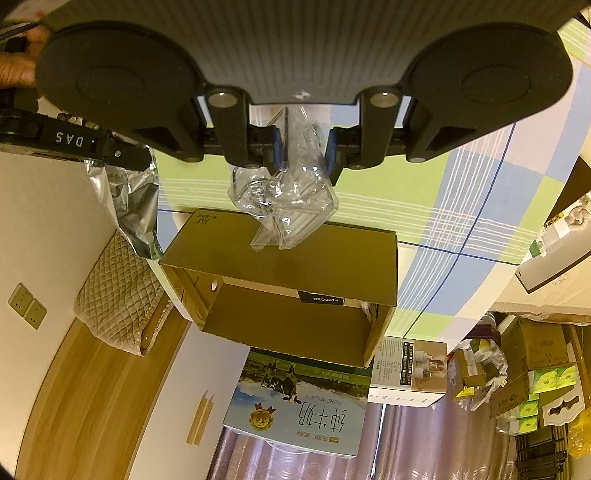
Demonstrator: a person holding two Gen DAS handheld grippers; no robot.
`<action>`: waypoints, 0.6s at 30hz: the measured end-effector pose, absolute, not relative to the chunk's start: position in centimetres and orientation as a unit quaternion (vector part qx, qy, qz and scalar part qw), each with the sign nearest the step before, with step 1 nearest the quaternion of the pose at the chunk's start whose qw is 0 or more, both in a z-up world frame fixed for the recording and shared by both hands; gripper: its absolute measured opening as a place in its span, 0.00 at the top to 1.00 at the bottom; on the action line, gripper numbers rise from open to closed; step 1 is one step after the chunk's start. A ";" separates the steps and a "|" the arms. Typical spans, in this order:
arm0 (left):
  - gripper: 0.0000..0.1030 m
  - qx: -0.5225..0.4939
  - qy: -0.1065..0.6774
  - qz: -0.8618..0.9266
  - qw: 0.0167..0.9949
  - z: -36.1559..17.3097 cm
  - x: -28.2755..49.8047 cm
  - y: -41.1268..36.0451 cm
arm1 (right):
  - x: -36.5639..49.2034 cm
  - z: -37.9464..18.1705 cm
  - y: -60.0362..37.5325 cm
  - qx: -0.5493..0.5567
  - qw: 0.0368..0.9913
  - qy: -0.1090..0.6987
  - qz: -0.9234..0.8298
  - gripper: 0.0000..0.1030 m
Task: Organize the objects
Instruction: 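Carry the clear packaging and the foil bag over the cardboard box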
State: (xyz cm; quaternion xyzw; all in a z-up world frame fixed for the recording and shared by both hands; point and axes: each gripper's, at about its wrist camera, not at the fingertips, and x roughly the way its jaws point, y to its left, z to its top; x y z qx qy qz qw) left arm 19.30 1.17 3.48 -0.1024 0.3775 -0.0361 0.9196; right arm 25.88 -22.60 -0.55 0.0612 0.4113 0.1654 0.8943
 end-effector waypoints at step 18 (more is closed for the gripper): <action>0.83 -0.105 0.352 -0.043 0.929 7.2 24.8 3.6 | 32.0 4.9 -21.0 0.026 0.897 0.391 0.205 0.66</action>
